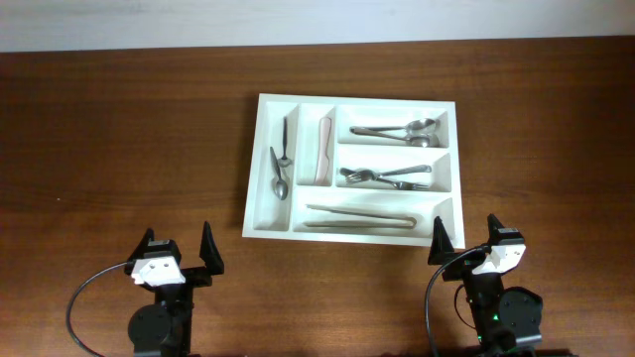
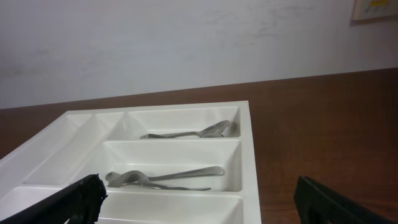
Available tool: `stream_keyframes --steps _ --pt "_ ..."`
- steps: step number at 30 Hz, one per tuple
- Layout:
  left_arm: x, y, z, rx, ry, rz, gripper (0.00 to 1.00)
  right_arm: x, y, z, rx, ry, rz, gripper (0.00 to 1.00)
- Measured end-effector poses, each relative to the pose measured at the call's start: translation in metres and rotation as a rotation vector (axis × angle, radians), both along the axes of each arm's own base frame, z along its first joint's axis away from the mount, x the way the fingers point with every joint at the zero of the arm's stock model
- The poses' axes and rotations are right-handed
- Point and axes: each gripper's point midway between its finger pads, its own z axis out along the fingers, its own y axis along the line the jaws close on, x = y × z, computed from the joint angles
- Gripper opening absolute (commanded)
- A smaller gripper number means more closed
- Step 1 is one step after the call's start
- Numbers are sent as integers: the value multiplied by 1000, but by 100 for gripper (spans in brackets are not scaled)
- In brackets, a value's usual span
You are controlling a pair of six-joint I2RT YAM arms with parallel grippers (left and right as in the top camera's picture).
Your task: Pack container
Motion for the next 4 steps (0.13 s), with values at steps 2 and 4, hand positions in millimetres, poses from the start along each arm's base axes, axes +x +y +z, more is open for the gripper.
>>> stream_keyframes --steps 2,4 --pt "0 0 0 0 0 0 99 0 0 0 0 0 0 99" --pt "0 0 0 0 0 0 99 0 0 0 1 0 0 99"
